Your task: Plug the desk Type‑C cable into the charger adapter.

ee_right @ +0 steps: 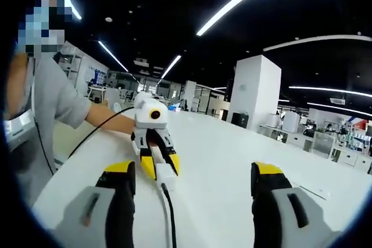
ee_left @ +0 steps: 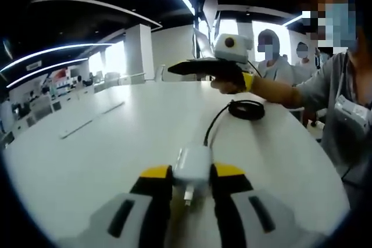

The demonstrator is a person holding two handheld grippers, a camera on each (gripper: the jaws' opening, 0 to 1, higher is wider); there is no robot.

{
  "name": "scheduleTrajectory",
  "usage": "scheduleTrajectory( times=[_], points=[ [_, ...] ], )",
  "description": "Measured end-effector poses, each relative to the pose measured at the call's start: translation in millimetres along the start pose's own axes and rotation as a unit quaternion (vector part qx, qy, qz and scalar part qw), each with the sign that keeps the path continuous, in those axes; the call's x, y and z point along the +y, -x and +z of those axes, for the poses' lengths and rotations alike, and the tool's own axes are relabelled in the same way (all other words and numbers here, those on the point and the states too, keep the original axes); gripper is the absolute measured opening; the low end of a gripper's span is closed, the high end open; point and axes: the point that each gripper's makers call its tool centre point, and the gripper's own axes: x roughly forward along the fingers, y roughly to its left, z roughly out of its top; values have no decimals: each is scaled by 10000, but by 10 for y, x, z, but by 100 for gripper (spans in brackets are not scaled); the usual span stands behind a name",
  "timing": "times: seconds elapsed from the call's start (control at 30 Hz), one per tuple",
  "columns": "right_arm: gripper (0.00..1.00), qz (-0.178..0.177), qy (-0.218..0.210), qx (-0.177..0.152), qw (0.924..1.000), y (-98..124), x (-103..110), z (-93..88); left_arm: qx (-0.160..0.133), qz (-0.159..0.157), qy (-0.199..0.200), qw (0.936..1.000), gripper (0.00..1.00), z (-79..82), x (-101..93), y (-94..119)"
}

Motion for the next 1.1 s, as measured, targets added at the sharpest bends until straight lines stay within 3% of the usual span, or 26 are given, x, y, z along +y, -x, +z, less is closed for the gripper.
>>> scheduleTrajectory(
  times=[0.23, 0.73, 0.93, 1.1],
  points=[
    [100, -48, -16, -26, 10000, -3, -36, 4, 45, 81, 23, 10000, 27, 1, 62, -63],
    [100, -235, -17, -48, 9997, -3, -101, 15, 242, 330, -154, 9990, 27, 15, 294, -158],
    [100, -251, -50, -142, 9996, 25, -99, 54, 200, 427, 39, 9989, 27, 16, 465, -192],
    [100, -276, -39, -133, 9995, 32, -101, 46, 223, 467, 29, 9987, 27, 22, 487, -219]
  ],
)
